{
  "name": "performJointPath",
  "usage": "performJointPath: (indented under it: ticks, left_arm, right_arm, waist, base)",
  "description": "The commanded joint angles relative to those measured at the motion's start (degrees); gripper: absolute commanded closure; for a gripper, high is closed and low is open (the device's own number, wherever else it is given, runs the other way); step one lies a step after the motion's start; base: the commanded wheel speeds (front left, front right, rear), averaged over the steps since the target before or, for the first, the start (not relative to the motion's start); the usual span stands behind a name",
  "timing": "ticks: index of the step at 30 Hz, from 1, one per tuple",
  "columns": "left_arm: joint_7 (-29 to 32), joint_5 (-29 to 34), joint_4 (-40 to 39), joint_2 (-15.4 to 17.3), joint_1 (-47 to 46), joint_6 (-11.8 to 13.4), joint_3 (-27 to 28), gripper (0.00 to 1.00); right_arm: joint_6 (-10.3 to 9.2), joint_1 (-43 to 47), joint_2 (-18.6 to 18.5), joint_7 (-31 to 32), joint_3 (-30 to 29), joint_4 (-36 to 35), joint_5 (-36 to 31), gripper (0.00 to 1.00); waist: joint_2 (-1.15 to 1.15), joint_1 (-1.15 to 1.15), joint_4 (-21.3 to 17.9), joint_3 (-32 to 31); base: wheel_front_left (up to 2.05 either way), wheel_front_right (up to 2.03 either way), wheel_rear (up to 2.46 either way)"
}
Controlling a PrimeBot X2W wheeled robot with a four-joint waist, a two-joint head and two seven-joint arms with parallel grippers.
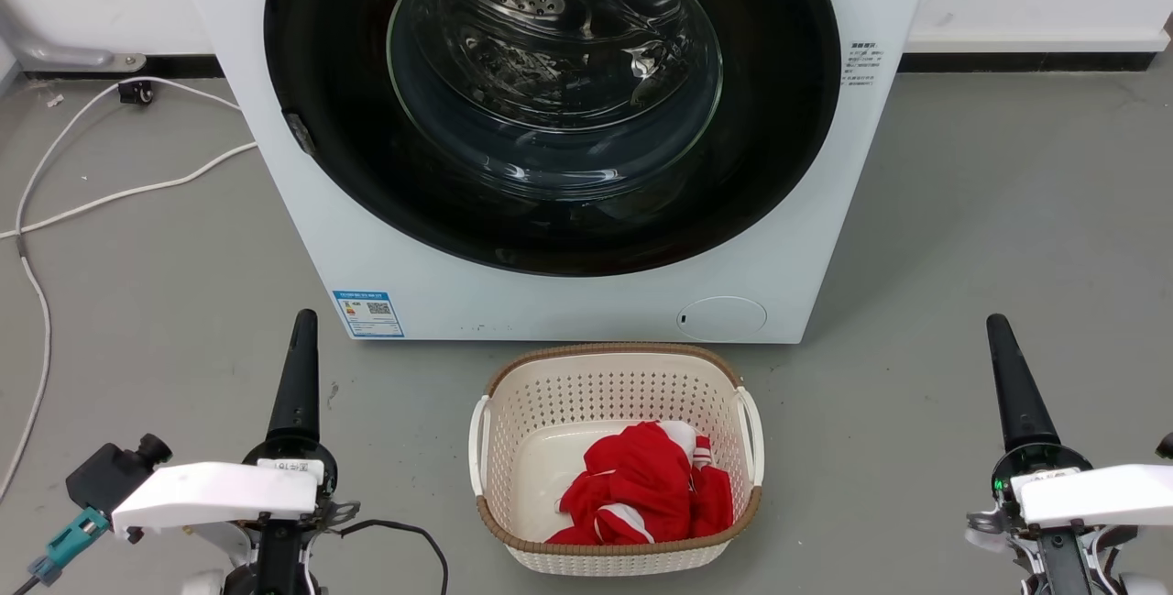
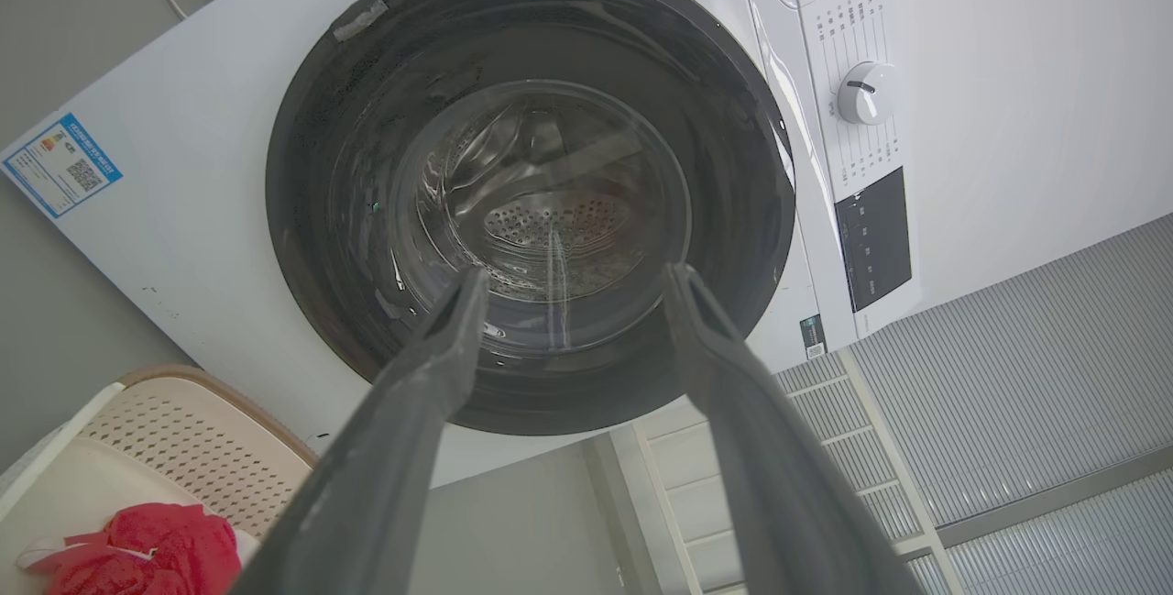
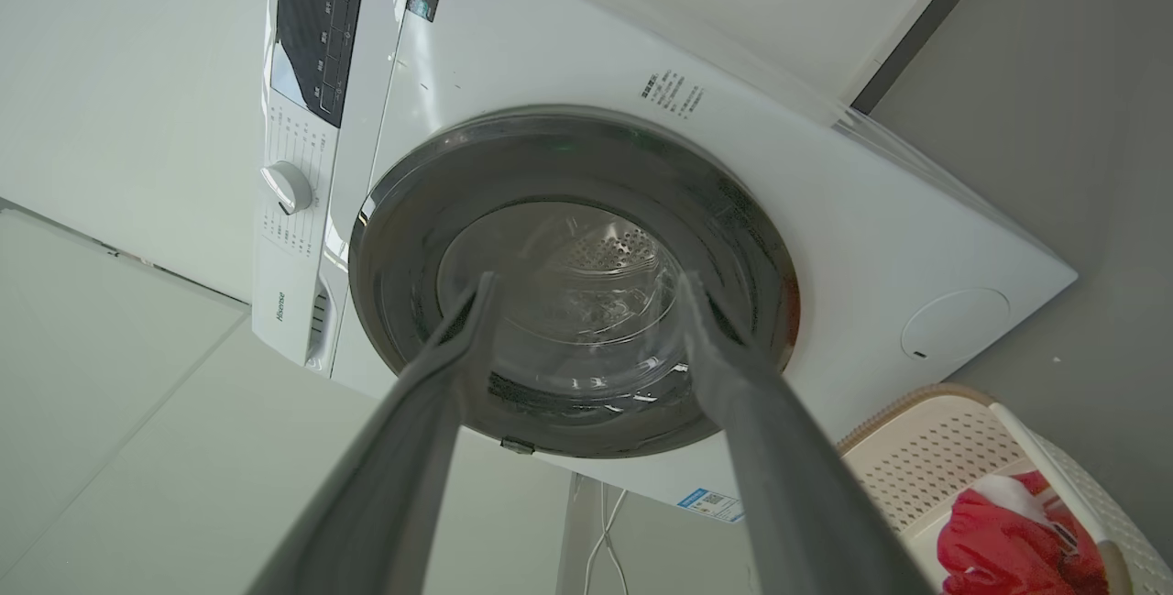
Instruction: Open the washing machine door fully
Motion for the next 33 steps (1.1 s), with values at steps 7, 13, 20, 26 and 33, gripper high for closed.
performJointPath:
  ticks: [7, 13, 20, 26, 33]
  left_arm:
    - [-2.0, 9.6, -3.0, 0.2, -0.2, -0.1, -0.8, 0.0]
    - [-3.2, 16.6, -3.5, 0.2, 0.2, -0.1, -1.1, 0.0]
    - [-4.3, 23.7, -3.5, 0.2, 0.4, -0.2, -1.2, 0.0]
    - [-5.3, 29.3, -3.3, 0.2, 0.5, 0.1, -1.5, 0.0]
    - [-6.5, 35.4, -3.3, 0.2, 0.4, 0.4, -1.8, 0.0]
  right_arm:
    - [0.01, 0.4, -0.1, -2.0, 0.9, -3.1, -12.7, 0.0]
    - [0.01, 1.0, -0.1, -3.1, 1.3, -4.4, -20.8, 0.0]
    - [0.01, 1.5, 0.0, -4.3, 1.7, -5.2, -28.9, 0.0]
    - [0.01, 2.2, 0.0, -5.3, 2.0, -5.6, -36.0, 0.0]
    - [0.01, 2.8, 0.0, -6.2, 2.0, -5.2, -41.8, 0.0]
  waist:
    - [0.0, 0.0, 0.3, 0.0]
    - [0.0, 0.0, 0.5, -0.1]
    - [0.0, 0.0, 0.6, -0.1]
    - [0.0, 0.0, 0.6, -0.1]
    - [0.0, 0.0, 0.4, -0.2]
  base:
    - [0.0, 0.0, 0.0]
    - [0.0, 0.0, 0.0]
    - [0.0, 0.0, 0.0]
    - [0.0, 0.0, 0.0]
    - [0.0, 0.0, 0.0]
